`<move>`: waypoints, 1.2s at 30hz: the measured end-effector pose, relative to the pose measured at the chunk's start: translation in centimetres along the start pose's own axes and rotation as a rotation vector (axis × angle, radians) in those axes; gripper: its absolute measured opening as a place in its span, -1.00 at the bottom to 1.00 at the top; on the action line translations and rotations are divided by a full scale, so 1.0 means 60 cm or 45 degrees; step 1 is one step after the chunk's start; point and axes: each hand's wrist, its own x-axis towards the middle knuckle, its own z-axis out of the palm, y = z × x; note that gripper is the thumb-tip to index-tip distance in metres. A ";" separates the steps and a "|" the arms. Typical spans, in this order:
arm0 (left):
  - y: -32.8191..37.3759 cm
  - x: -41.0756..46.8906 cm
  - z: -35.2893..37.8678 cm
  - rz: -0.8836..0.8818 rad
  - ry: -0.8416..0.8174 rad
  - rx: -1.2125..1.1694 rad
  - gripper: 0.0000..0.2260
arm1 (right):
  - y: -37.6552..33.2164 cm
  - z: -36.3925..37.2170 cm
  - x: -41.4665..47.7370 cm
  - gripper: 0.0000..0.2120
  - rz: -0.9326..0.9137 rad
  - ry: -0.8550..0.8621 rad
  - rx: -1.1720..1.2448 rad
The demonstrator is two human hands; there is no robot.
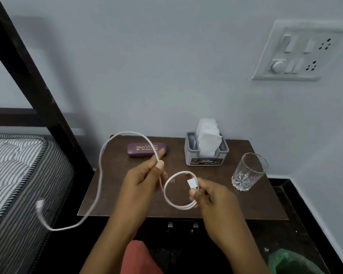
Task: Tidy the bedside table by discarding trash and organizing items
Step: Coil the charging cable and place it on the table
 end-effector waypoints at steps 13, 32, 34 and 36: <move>0.069 -0.036 -0.018 0.312 -0.310 1.218 -0.78 | -0.020 0.035 -0.012 -0.32 -0.438 0.121 -0.010; 0.068 -0.046 -0.036 0.602 -0.084 1.476 -0.62 | -0.031 0.086 -0.001 -0.85 -0.485 0.655 -0.083; 0.051 -0.044 -0.044 0.673 0.010 1.330 -0.69 | -0.032 0.079 -0.001 -0.85 -0.467 0.567 -0.031; 0.037 -0.055 -0.049 0.631 0.147 1.044 -0.73 | -0.031 0.076 -0.001 -0.87 -0.353 0.475 0.166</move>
